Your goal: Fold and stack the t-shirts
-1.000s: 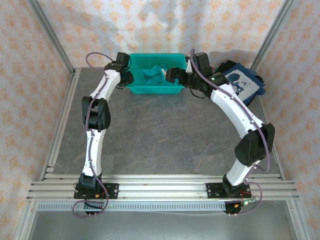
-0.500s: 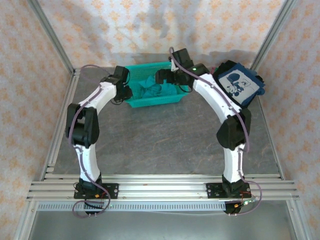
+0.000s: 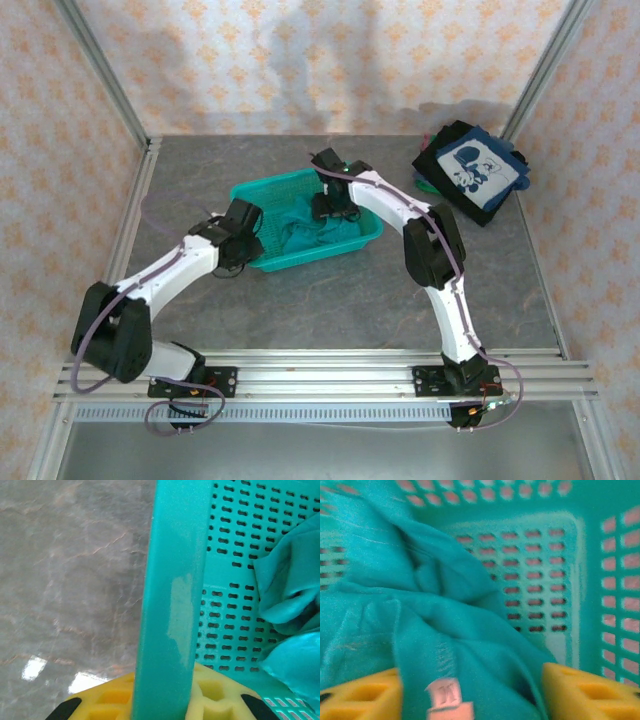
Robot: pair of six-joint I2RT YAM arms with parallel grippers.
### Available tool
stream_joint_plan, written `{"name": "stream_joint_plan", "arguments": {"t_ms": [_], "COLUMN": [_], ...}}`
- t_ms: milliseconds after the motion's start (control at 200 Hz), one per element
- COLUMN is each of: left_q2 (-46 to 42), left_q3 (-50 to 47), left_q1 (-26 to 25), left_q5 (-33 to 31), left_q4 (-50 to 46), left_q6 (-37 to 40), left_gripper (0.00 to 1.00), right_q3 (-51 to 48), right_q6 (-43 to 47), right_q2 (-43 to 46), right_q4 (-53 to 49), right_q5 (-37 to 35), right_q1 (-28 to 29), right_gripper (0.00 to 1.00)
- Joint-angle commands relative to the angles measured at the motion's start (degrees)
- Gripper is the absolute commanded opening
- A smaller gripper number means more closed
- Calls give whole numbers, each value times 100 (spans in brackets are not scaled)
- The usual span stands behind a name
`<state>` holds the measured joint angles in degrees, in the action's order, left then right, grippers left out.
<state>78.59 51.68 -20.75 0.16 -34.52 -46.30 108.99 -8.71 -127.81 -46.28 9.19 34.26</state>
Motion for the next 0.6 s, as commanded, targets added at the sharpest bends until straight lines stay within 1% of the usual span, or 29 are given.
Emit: {"name": "stream_joint_plan", "arguments": {"t_ms": [0, 30, 80, 105, 150, 250, 305, 355, 465, 530, 595], "left_q2": [-294, -338, -376, -386, -398, -417, -358, -288, -264, -281, -220], "left_q3": [-188, -196, -186, -165, -130, -24, 183, 356, 609, 808, 1046], "left_q1": [50, 41, 47, 52, 119, 492, 716, 976, 1756, 2192, 2593], "left_q5": [-570, -603, -658, -712, -764, -567, -577, -571, -487, -508, -594], "left_q4": [-397, -435, -482, -528, -612, -590, -717, -800, -755, -692, -709], "left_q6": [-431, -441, -444, -461, -512, -606, -595, -599, -779, -928, -1127], "left_gripper": [0, 0, 0, 0, 0, 0, 0, 0, 0, 0, 0], "right_q3": [-117, -99, 19, 126, 227, 186, 453, 981, 2235, 2628, 2812], "right_q6": [-101, -86, -96, -139, -224, -435, -545, -633, -845, -999, -1151], "right_q2": [84, 125, 217, 298, 548, 1456, 1838, 1999, 2148, 2301, 2512], "right_q4": [245, 268, 259, 217, 309, 1252, 1567, 1496, 1108, 1017, 1001], "right_q5": [-255, -244, -203, -169, -4, 633, 952, 1108, 1235, 1254, 1253], "right_q1": [46, 46, 41, 41, 41, 37, 37, 38, -6, -61, -127], "right_gripper": [42, 33, 9, 0, 0, 0, 0, 0, 0, 0, 0]}}
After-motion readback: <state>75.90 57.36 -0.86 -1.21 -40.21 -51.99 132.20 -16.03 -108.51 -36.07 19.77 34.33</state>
